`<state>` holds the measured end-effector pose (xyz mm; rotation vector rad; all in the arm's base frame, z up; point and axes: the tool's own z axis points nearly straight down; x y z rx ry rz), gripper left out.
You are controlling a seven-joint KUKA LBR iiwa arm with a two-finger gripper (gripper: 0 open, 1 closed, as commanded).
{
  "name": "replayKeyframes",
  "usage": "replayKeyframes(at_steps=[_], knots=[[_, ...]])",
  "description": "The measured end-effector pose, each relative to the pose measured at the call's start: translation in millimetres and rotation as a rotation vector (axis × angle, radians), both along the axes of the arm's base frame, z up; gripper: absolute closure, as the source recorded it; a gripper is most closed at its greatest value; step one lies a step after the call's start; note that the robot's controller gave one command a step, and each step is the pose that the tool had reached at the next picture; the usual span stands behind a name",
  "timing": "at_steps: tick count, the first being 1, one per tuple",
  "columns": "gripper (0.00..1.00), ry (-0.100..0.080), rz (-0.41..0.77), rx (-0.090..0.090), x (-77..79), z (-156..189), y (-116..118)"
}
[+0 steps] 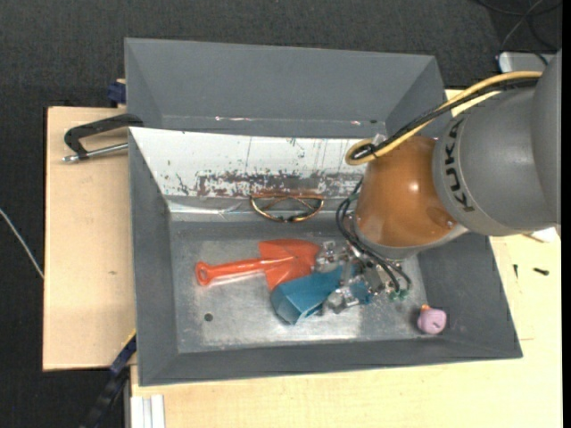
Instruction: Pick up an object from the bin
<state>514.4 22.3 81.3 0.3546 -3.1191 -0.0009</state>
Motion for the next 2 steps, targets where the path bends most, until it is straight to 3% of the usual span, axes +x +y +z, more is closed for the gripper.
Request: replayKeyframes(at_steps=[2], knots=[[1.00,-0.003,0.000,0.000,0.5,15.8,0.3]])
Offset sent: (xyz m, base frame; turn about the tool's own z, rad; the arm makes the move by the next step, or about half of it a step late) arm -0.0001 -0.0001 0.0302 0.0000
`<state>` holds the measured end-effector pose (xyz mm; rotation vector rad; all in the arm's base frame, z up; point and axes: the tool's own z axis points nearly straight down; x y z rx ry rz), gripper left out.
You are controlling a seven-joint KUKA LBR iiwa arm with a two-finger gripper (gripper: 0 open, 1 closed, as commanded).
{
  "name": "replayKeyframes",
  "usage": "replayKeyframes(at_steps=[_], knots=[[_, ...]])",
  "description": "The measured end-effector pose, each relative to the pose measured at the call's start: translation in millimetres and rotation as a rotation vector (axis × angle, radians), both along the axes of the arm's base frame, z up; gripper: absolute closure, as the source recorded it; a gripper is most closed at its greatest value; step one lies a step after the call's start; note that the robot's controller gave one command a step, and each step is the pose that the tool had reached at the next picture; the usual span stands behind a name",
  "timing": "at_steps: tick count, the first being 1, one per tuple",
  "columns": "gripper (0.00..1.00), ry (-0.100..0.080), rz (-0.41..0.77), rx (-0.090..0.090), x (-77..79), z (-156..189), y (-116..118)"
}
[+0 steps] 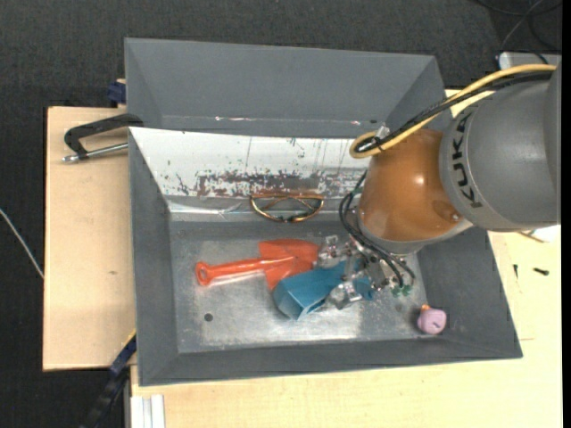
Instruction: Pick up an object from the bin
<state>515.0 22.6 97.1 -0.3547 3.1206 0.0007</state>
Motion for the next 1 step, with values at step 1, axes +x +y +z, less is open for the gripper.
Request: replayKeyframes(at_steps=[1], knots=[[1.00,-0.001,0.000,0.000,0.0,4.6,0.2]])
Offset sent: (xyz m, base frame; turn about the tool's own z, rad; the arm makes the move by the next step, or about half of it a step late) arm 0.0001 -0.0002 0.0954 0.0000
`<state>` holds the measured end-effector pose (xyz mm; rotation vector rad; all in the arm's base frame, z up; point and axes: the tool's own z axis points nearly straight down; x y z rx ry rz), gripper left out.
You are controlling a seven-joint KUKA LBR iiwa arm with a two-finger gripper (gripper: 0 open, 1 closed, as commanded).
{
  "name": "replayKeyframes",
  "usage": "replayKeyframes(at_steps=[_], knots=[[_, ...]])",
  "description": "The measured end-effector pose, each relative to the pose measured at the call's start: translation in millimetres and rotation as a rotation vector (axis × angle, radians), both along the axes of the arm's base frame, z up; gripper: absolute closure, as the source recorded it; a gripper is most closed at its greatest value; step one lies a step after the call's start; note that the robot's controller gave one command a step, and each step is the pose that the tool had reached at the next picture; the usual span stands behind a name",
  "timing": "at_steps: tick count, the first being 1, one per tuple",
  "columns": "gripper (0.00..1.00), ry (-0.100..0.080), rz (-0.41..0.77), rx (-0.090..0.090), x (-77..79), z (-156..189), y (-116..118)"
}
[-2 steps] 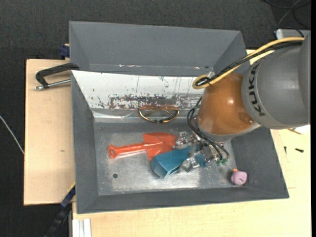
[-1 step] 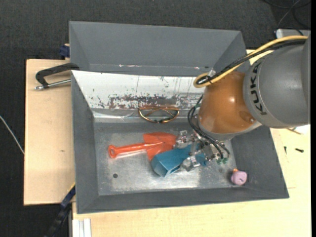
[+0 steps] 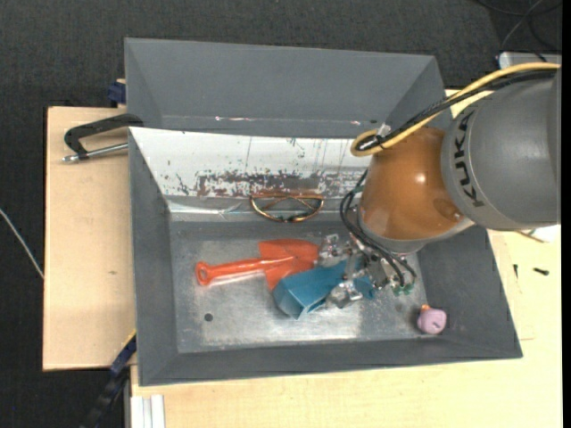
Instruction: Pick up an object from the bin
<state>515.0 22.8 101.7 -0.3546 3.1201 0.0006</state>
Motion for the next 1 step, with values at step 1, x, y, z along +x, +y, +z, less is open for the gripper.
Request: replayKeyframes(at_steps=[1], knots=[[1.00,0.008,0.001,0.000,-1.9,8.6,0.1]])
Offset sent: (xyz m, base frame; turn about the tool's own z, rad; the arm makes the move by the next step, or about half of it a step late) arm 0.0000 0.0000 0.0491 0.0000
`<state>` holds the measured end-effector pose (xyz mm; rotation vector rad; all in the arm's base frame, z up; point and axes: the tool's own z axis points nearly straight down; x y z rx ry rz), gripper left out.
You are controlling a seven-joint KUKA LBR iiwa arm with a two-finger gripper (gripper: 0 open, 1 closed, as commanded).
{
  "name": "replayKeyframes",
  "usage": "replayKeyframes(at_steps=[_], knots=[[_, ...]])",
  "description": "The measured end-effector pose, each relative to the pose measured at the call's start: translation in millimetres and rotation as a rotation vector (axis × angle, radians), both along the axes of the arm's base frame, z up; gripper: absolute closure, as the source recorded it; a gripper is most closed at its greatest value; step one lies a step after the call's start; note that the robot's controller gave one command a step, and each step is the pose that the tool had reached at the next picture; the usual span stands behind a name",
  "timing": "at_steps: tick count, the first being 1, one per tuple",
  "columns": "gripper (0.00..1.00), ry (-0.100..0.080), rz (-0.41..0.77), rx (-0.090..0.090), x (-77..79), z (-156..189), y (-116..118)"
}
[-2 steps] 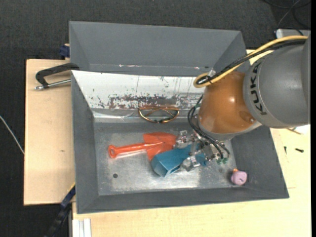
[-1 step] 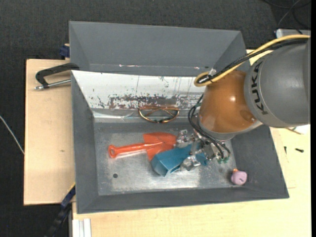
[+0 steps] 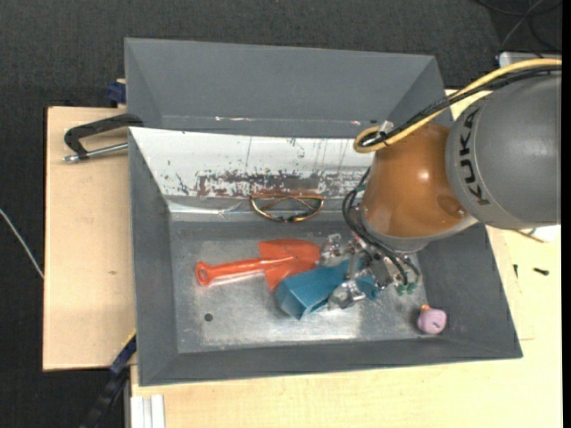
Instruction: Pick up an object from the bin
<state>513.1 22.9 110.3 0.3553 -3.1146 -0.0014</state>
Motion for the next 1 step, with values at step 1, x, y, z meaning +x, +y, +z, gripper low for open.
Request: replayKeyframes(at_steps=[1], knots=[[1.00,0.000,0.000,0.000,-0.3,21.7,0.1]])
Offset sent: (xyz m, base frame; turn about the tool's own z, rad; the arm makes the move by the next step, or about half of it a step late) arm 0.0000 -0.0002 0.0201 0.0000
